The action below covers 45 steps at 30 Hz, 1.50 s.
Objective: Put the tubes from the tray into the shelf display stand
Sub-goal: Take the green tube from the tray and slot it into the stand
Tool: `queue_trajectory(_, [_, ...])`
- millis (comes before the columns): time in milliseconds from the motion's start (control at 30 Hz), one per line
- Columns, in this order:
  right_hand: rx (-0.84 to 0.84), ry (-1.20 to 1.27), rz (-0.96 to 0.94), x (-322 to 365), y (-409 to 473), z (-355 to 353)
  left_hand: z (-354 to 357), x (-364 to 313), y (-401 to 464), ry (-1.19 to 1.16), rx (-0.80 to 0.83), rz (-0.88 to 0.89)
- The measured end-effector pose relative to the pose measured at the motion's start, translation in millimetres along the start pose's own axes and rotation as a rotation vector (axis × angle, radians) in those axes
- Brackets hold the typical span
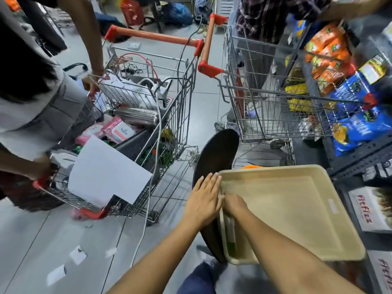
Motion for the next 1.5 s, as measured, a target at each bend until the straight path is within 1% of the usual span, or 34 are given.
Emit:
queue_trajectory(33, [0.026, -0.024, -0.009, 2, 5, 3, 0, 0, 0, -0.008, -0.005, -0.001])
queue_trajectory(133, [0.181, -0.175, -0.023, 8, 5, 10, 0, 1, 0, -0.017, -0.017, -0.008])
queue_trajectory(200, [0.274, -0.171, -0.031, 9, 8, 14, 1, 1, 0, -0.016, -0.015, -0.007])
queue_trajectory(300, [0.273, -0.249, -0.079, 19, 4, 11, 1, 2, 0, -0.010, -0.002, -0.014])
queue_trajectory(333, [0.269, -0.248, -0.056, 15, 4, 14, 1, 2, 0, -0.009, 0.002, -0.017])
queue_trajectory(400, [0.244, -0.306, -0.069, 16, 6, 20, 1, 3, 0, -0.007, 0.009, -0.024])
queue_trajectory(433, [0.198, -0.322, -0.078, 16, 5, 18, 2, 2, 0, -0.006, 0.010, -0.024])
queue_trajectory(500, [0.174, -0.328, -0.051, 12, 8, 18, 2, 3, 0, -0.001, 0.012, -0.022])
queue_trajectory(600, [0.217, -0.368, -0.079, 15, 3, 17, 2, 4, 0, 0.001, 0.005, -0.032])
queue_trajectory(700, [0.235, -0.357, -0.138, 16, 2, 9, 4, 5, -1, 0.001, 0.003, -0.034])
queue_trajectory(800, [0.307, -0.319, -0.110, 7, -6, -3, 6, 5, 0, 0.008, 0.007, -0.030])
queue_trajectory(933, [0.296, -0.267, -0.194, 4, -28, -26, 6, 2, -1, 0.029, 0.017, -0.009])
queue_trajectory(1000, [0.230, -0.182, -0.205, 1, -42, -50, 6, 0, 0, 0.027, 0.034, 0.010])
queue_trajectory(1067, [0.126, -0.122, -0.216, -2, -56, -77, 1, -4, 2, 0.029, 0.035, 0.032])
queue_trajectory(1167, [-0.006, -0.013, -0.240, -7, -87, -124, -25, -9, 11, 0.068, -0.022, 0.075])
queue_trajectory(1267, [-0.182, 0.003, -0.263, -19, -133, -184, -62, -24, 29, 0.113, -0.082, 0.133])
queue_trajectory(1433, [-0.403, -0.014, -0.252, -56, -223, -294, -137, -89, 70, 0.136, -0.246, 0.243])
queue_trajectory(1500, [-0.507, -0.042, -0.244, -74, -267, -341, -164, -131, 86, 0.134, -0.315, 0.338])
Point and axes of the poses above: each hand's wrist, its own y-axis towards the middle knuckle, its own z-axis out of the palm, x = y × z, the point moved 10 cm from there along y, towards the middle knuckle, and after that the axes turned 6 degrees about z, right-handed, at the moved point
